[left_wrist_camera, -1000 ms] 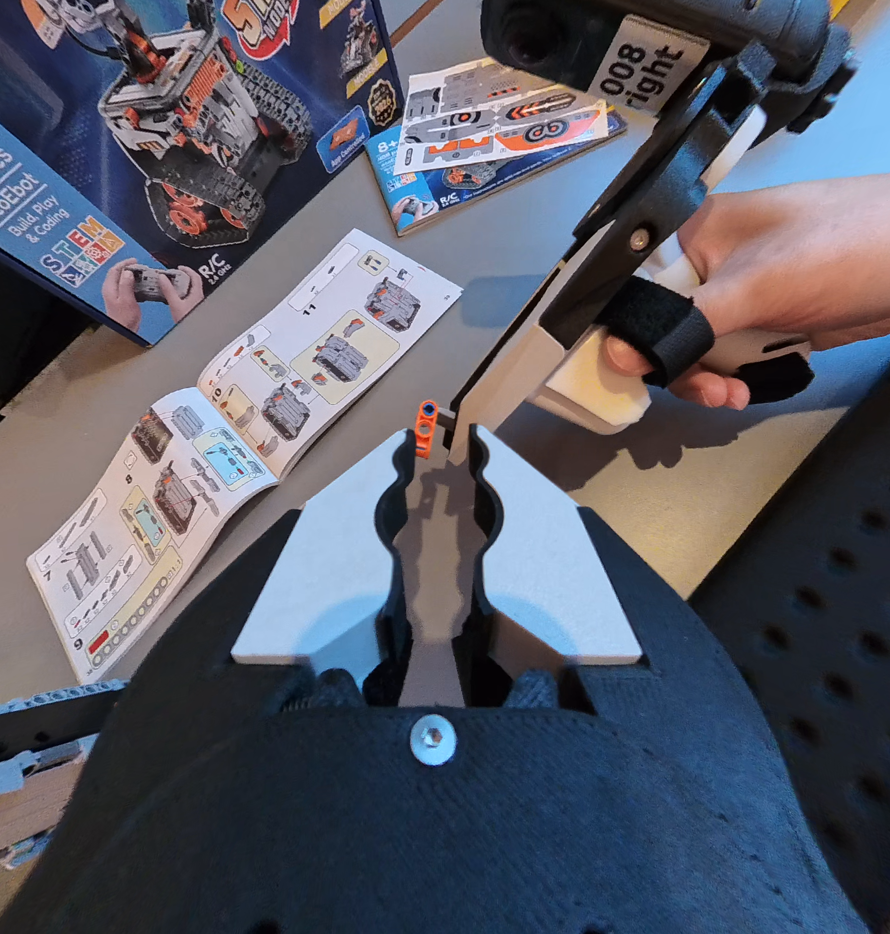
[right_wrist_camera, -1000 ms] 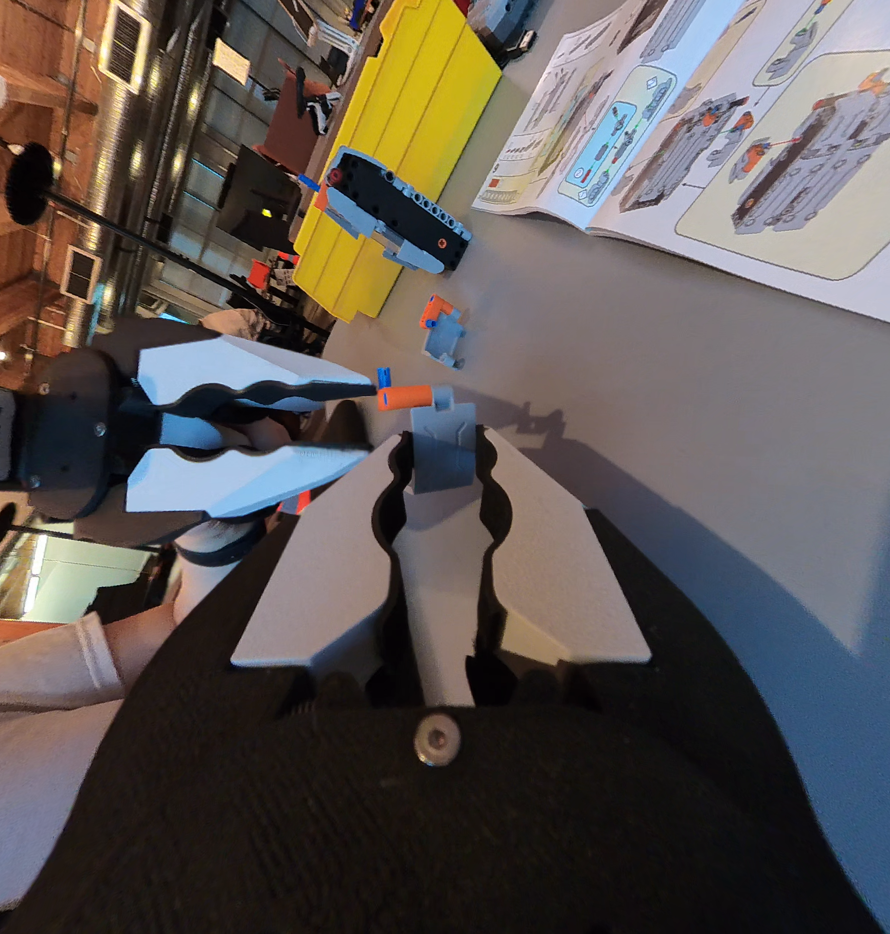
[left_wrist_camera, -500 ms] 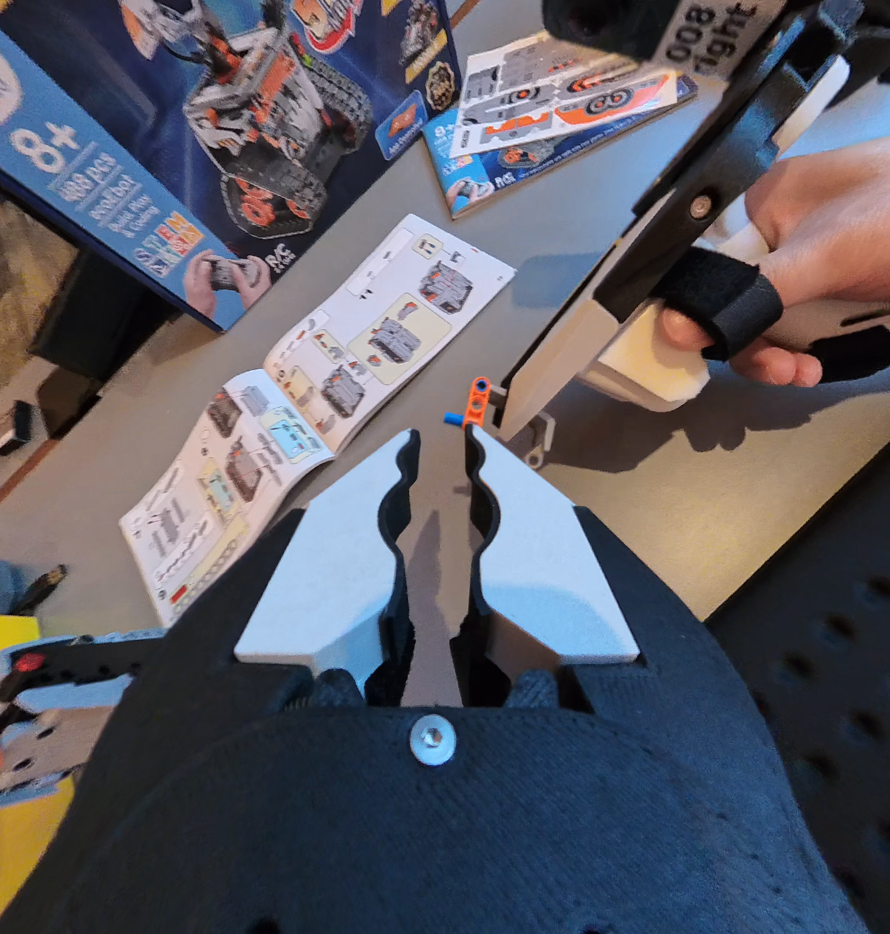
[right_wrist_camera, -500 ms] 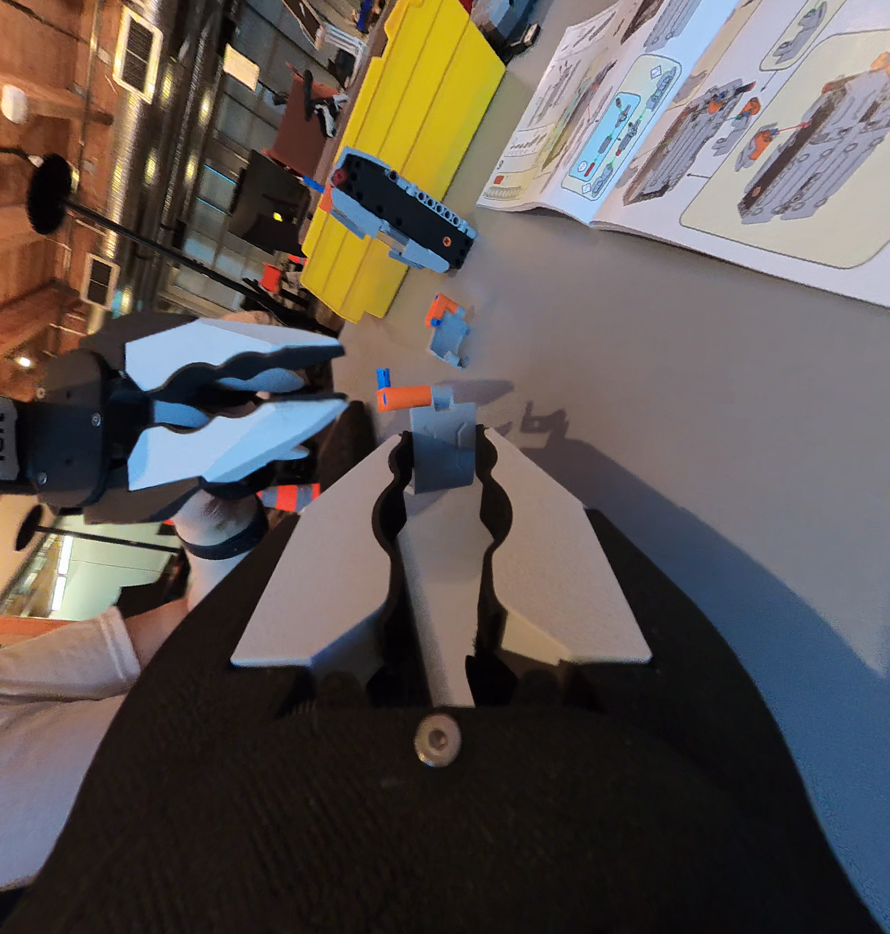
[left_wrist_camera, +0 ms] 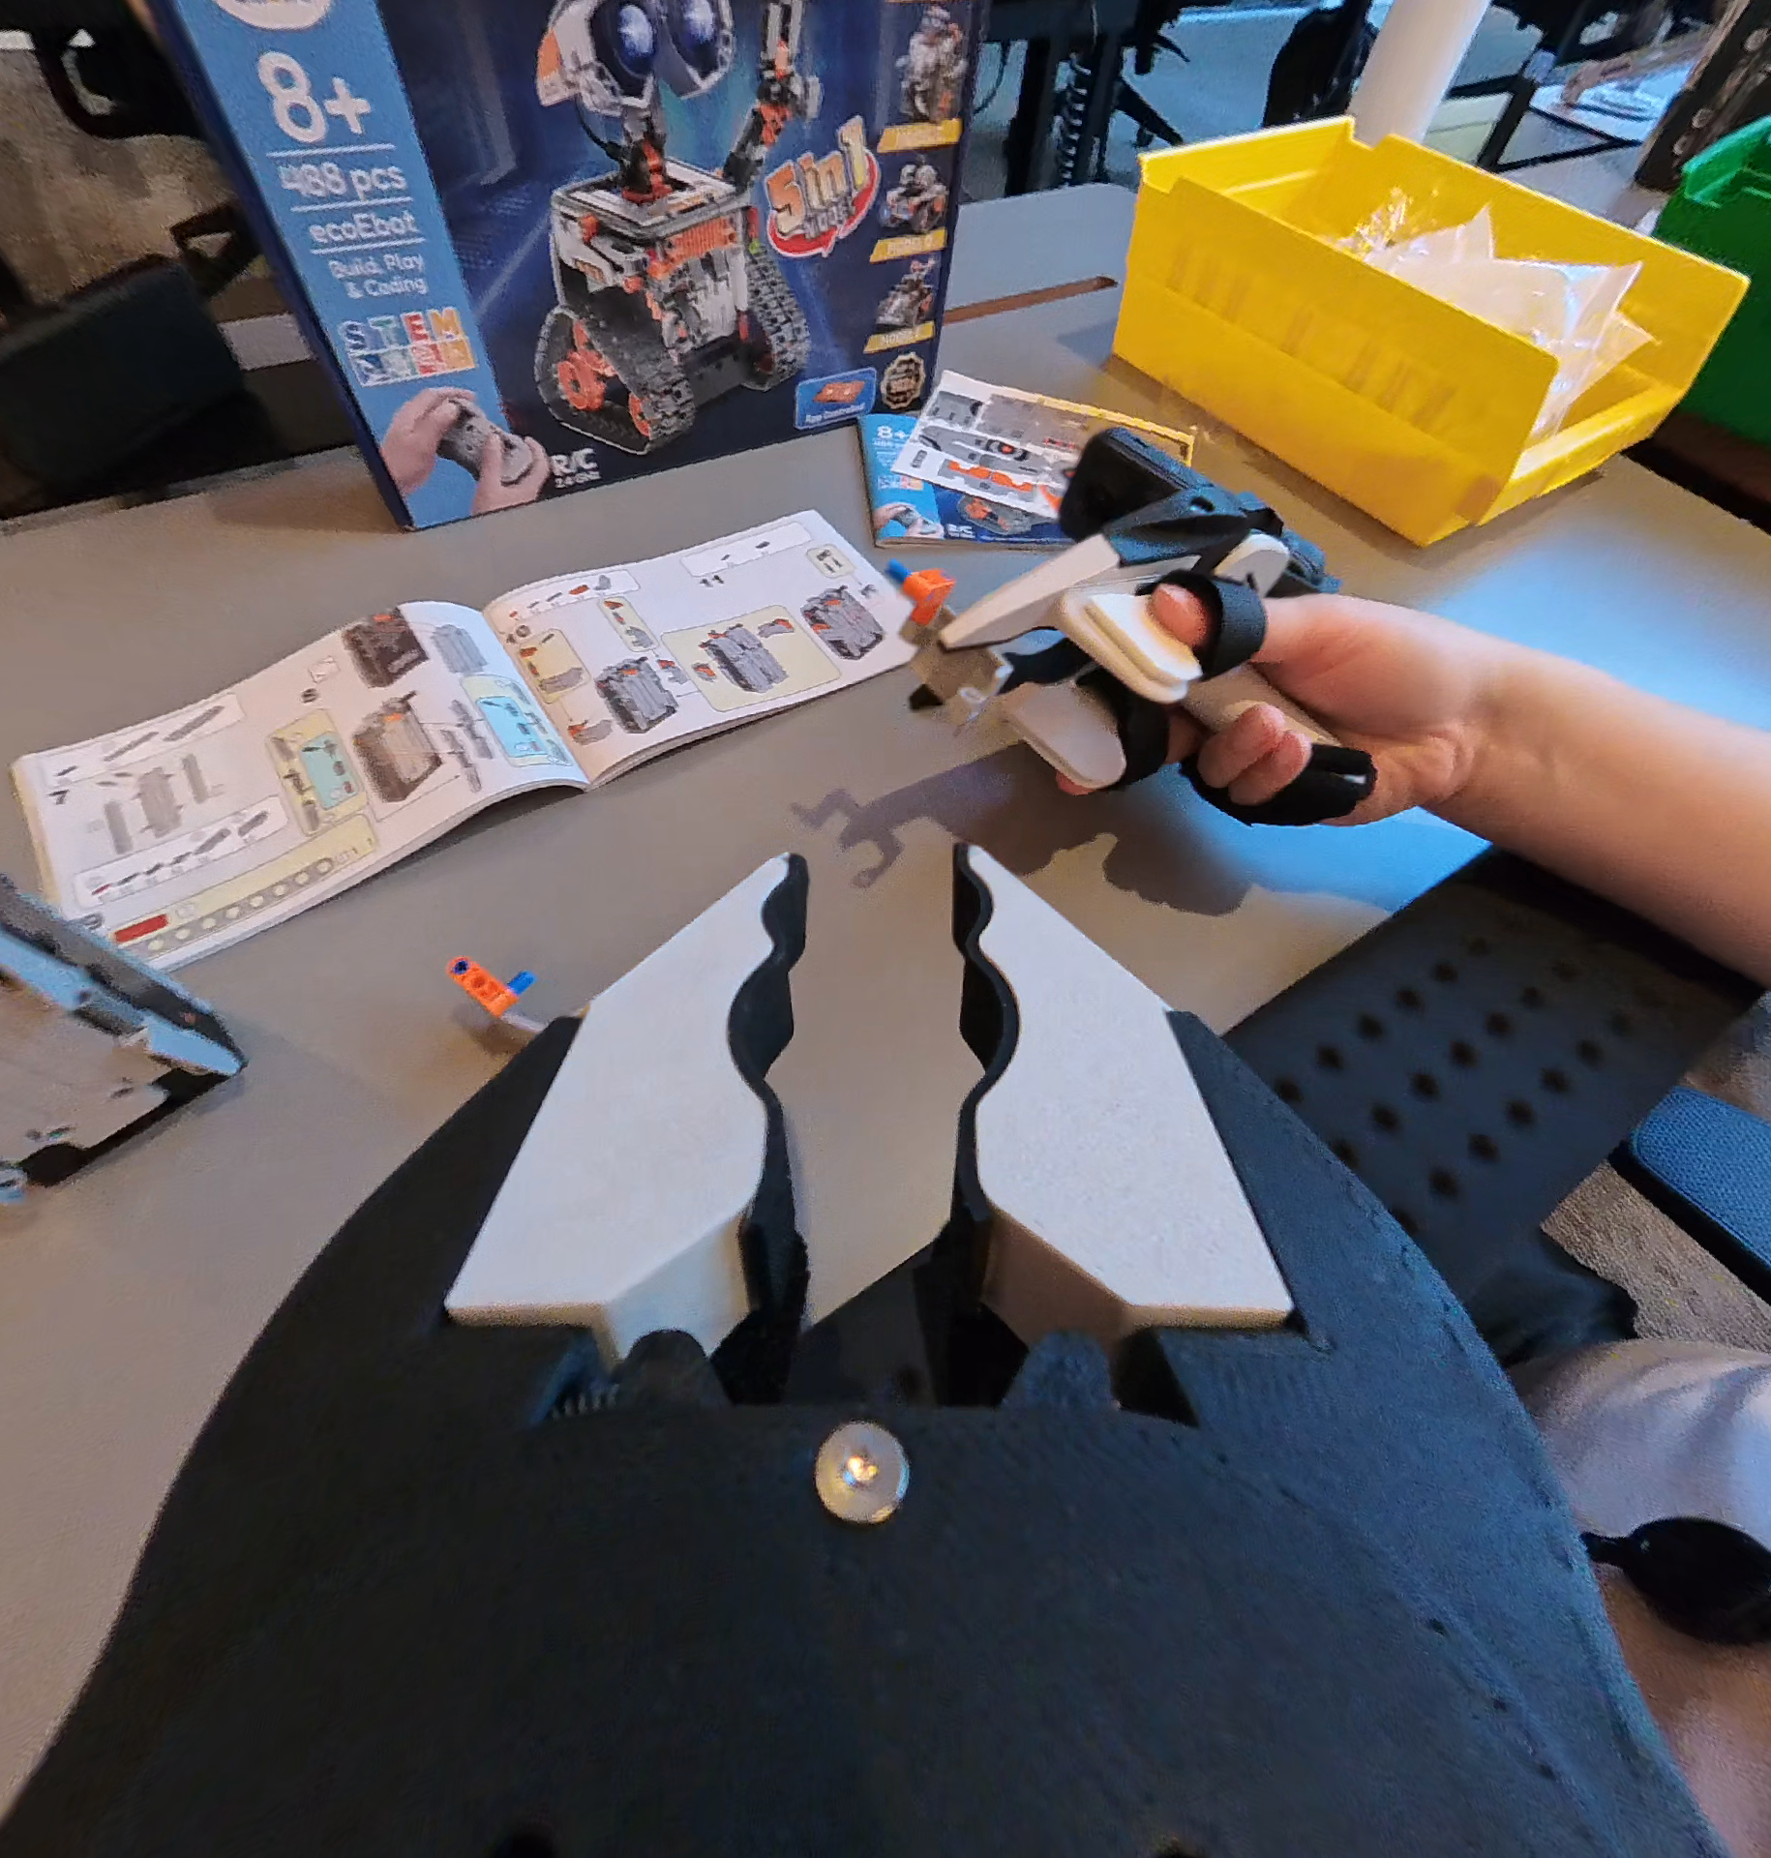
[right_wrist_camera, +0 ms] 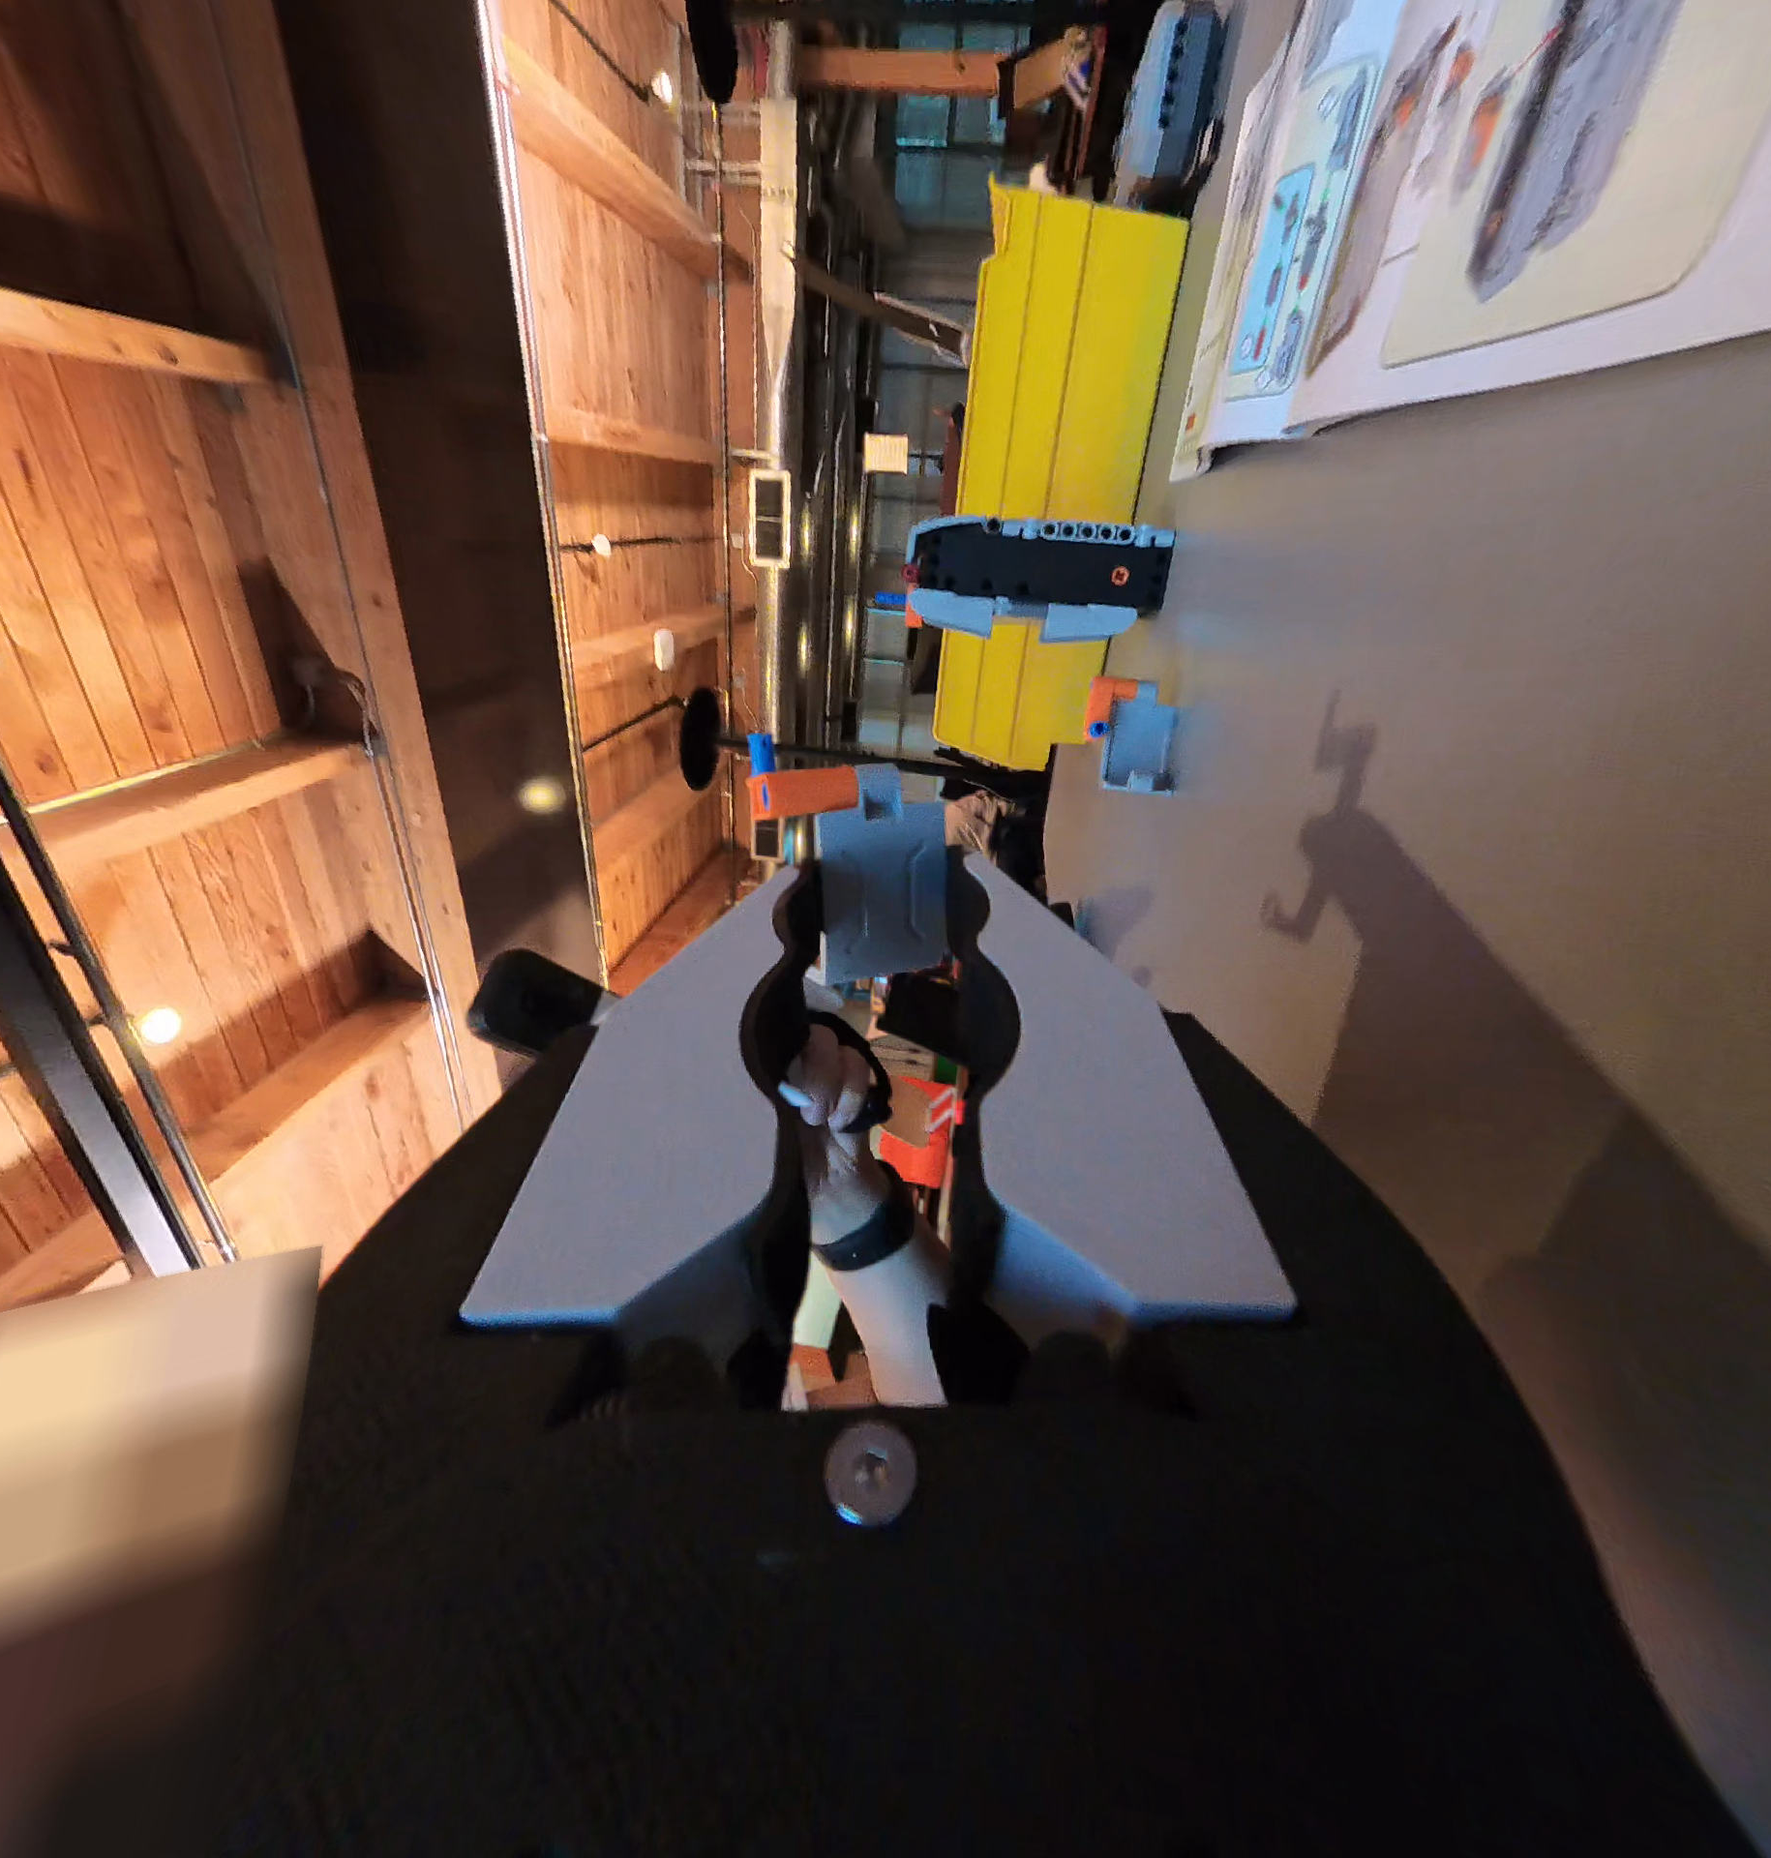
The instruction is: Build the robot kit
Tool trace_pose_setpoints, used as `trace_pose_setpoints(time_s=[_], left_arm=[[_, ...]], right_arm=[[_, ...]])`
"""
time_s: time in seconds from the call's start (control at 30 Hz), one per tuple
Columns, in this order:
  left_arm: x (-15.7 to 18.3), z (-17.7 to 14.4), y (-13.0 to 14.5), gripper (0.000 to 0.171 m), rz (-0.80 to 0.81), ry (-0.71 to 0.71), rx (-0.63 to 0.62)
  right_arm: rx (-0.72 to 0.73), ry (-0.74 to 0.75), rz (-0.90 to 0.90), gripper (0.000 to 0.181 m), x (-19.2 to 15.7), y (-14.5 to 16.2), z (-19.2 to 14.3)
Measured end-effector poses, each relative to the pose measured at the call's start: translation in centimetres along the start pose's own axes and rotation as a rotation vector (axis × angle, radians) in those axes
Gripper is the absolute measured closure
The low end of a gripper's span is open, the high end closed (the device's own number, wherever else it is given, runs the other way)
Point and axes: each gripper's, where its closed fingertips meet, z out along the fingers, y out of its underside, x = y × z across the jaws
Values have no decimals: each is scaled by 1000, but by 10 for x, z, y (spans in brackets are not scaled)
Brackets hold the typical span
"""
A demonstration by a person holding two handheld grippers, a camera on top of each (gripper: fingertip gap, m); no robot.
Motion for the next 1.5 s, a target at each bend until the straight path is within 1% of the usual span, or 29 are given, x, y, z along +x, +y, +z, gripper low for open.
trace_pose_setpoints(time_s=[0.17,0.37,0.7,0.83,0.93,1.0,1.03,1.1,1.17,1.27,1.37,1.43,1.5], left_arm=[[-11,-14,-6,144,11,-44,23],[-9,-25,-5,145,9,-36,45],[-23,-33,5,145,-31,-52,49],[-20,-31,7,142,-52,-19,57],[-10,-14,-4,136,-19,23,74],[2,9,-23,131,83,51,66],[5,23,-30,133,152,54,34],[9,48,-42,147,259,58,-34],[17,67,-49,146,334,113,-102],[17,88,-46,146,462,105,-239],[15,102,-26,149,566,46,-375],[13,110,-17,153,628,-6,-407],[18,117,-14,157,631,-10,-391]], right_arm=[[-18,-1,32,157,5,2,0],[-33,39,-18,158,7,5,2],[-62,113,-66,158,19,10,5],[-82,141,-82,158,24,14,7],[-88,153,-101,158,25,16,8],[-72,184,-153,157,26,13,8],[-68,208,-189,158,28,11,7],[-72,262,-263,157,32,9,6],[-76,285,-306,157,33,10,6],[-61,301,-334,157,32,7,4],[-50,313,-357,157,31,3,3],[-56,322,-366,157,33,3,3],[-71,321,-372,157,33,6,5]])
